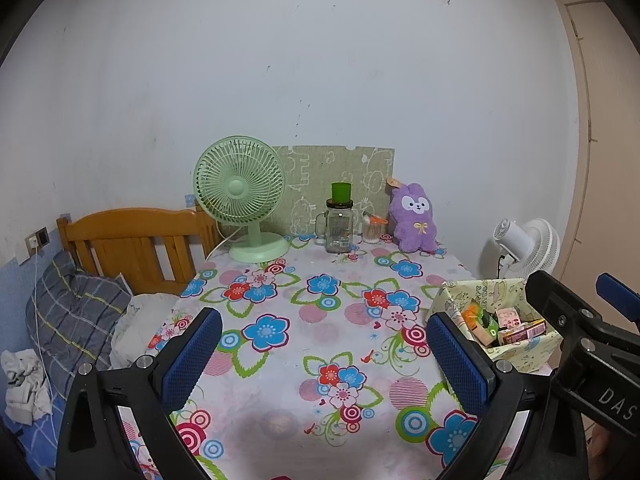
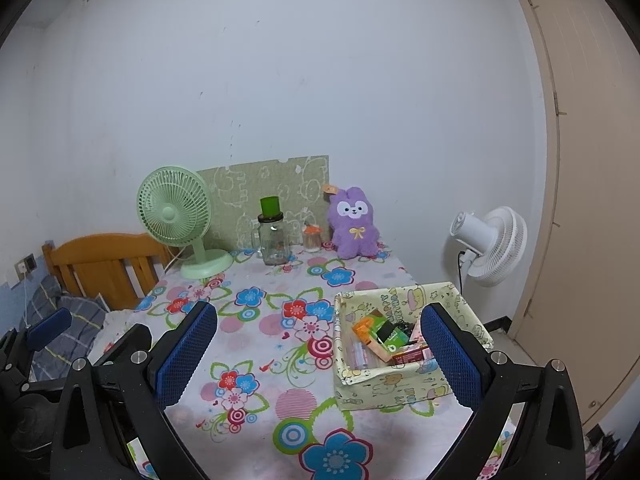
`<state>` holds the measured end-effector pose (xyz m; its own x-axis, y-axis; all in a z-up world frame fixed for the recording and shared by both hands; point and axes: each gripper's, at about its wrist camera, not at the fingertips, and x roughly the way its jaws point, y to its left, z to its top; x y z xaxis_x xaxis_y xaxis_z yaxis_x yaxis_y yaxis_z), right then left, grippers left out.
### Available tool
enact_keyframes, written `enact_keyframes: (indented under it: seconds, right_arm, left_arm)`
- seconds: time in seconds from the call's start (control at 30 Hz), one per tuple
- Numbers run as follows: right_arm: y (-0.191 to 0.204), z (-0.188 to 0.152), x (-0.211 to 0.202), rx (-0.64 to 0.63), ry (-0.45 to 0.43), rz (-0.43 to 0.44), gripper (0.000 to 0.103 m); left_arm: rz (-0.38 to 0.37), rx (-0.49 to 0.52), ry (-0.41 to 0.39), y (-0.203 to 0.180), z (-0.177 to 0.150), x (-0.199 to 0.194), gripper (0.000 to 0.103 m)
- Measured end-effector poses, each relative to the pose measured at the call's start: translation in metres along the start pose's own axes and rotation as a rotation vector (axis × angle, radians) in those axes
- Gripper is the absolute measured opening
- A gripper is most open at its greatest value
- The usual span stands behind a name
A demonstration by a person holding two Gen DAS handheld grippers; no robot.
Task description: Organize soft objects
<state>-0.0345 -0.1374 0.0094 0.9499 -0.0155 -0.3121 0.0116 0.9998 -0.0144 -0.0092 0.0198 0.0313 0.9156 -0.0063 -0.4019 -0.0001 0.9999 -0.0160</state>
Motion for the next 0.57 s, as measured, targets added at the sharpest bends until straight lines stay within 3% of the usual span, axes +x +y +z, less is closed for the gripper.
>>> enact_keyframes:
  seconds: [0.57]
  right_arm:
    - [0.0067,-0.0024,0.0094,-0.007,0.006,-0.002,0.103]
  left_arm:
    - [0.006,-0.005,0.002,0.0028,-0.0003,0.0052,0.103]
